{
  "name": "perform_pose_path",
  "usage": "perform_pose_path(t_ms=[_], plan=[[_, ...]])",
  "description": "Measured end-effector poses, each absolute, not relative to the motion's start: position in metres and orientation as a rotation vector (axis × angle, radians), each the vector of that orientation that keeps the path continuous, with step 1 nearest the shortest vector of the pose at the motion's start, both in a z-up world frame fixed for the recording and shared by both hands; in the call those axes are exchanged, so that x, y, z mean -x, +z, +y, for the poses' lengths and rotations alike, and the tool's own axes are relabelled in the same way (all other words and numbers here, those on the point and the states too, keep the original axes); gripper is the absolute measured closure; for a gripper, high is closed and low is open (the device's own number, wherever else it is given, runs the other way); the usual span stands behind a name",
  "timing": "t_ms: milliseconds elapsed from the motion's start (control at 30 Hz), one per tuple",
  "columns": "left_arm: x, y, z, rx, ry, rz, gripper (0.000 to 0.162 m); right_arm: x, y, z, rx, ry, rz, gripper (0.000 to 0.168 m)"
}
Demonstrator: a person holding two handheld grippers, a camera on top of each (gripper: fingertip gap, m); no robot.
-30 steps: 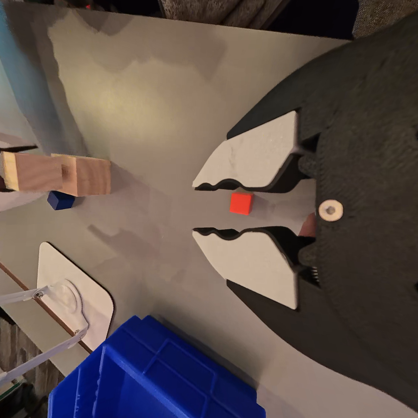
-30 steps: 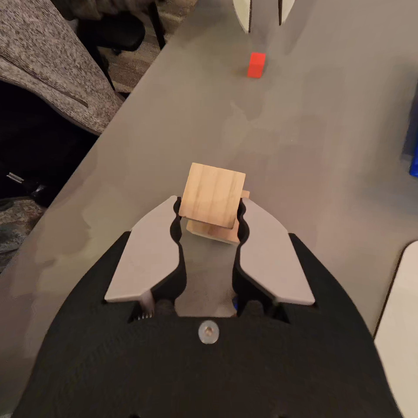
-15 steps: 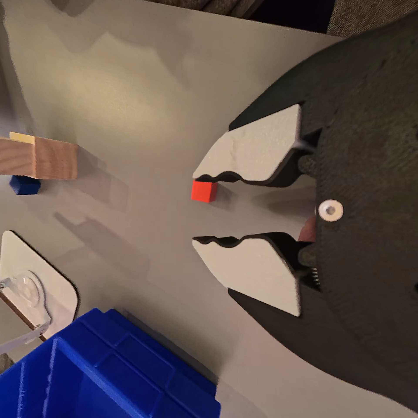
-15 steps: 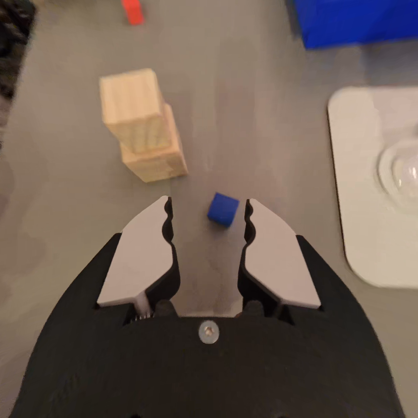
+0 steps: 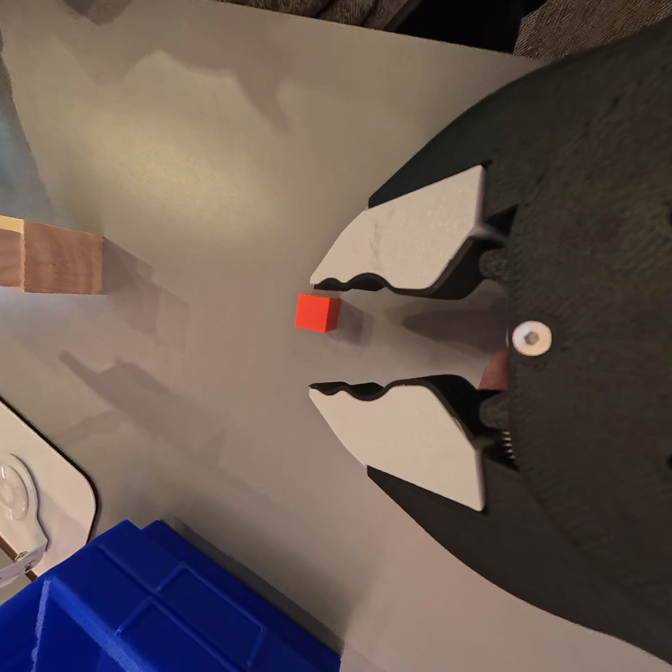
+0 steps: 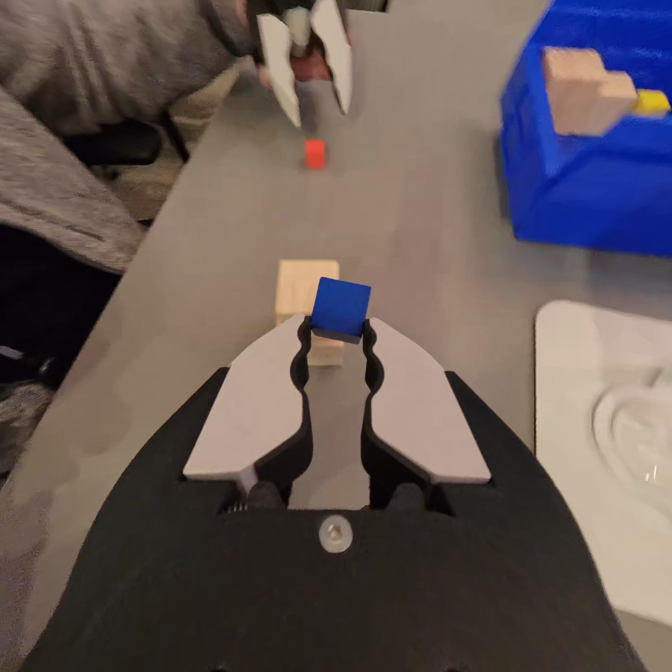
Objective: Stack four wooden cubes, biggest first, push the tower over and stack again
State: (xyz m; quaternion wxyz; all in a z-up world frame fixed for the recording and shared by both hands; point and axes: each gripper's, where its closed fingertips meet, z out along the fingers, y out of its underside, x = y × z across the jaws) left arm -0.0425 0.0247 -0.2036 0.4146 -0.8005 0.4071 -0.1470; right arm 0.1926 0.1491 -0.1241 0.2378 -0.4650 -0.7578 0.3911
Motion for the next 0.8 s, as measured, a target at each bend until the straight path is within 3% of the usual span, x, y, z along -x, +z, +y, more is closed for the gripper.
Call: perform_pose_path(t_ms=[300,367,467,567,700,800], plan=[[0.038,-0.222,0.021,2.077,-0.362,1.092,0.114,-0.176,-0.142,0.117,1.242,0.972,-2.359,0.14],[0.037,-0.225,0.02,2.08,-0.367,1.105,0.121,-0.176,-0.137,0.118,1.241,0.971,-2.326,0.113],[0.037,-0.229,0.02,2.087,-0.362,1.118,0.135,-0.182,-0.127,0.123,1.253,0.964,-2.266,0.105],[0.038,-0.235,0.021,2.087,-0.338,1.143,0.162,-0.194,-0.121,0.13,1.263,0.964,-2.207,0.106],[0.032,-0.235,0.024,2.069,-0.361,1.149,0.162,-0.215,-0.127,0.141,1.308,0.985,-2.14,0.11],[0.027,-0.226,0.033,2.058,-0.386,1.088,0.134,-0.23,-0.138,0.145,1.352,1.014,-2.099,0.111]])
